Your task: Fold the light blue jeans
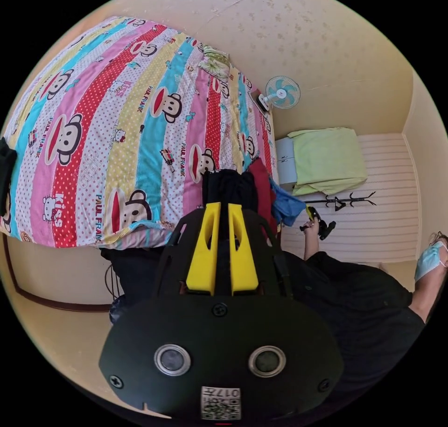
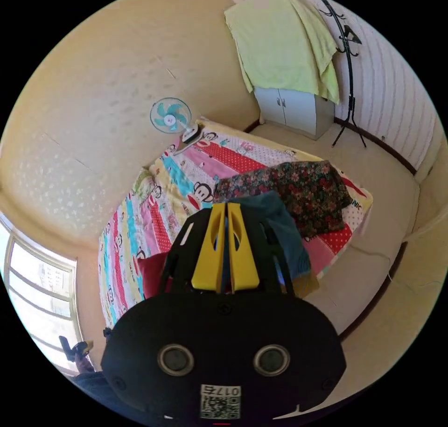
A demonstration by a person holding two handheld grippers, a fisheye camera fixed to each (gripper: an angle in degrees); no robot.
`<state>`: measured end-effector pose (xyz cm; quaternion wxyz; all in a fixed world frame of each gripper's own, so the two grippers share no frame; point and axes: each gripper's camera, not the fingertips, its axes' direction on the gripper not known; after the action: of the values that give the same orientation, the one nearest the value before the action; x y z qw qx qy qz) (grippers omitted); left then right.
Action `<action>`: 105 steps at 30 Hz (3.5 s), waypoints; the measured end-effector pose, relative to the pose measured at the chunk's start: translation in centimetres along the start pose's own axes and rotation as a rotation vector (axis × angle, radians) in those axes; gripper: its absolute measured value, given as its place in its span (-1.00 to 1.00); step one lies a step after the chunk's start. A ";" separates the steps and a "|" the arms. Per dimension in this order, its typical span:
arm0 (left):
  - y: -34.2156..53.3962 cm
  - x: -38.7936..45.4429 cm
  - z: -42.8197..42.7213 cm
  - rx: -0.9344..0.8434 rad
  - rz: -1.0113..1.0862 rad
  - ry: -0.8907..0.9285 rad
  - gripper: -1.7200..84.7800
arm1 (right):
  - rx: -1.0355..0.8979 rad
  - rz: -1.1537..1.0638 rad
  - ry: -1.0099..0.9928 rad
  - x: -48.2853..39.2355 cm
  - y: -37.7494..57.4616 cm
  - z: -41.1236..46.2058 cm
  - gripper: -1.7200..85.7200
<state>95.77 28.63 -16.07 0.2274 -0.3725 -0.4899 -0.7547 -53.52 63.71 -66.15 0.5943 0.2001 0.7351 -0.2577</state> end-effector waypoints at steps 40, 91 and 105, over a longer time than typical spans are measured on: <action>-14.3 -13.4 -50.1 0.178 0.226 0.791 -0.64 | 0.153 -0.979 -1.251 -74.2 37.4 -20.8 -0.96; -37.2 13.2 -31.7 0.392 0.347 1.007 -0.80 | -0.097 -1.320 -0.622 -75.3 72.2 12.8 -0.73; -33.0 14.8 -24.3 0.541 0.371 0.551 -0.56 | -0.103 -1.208 -0.936 -75.0 61.1 9.7 -0.90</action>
<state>55.04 20.60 -29.16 0.5713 -0.1658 -0.5157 -0.6167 6.64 106.70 -3.06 0.6081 -0.3946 0.3993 -0.5613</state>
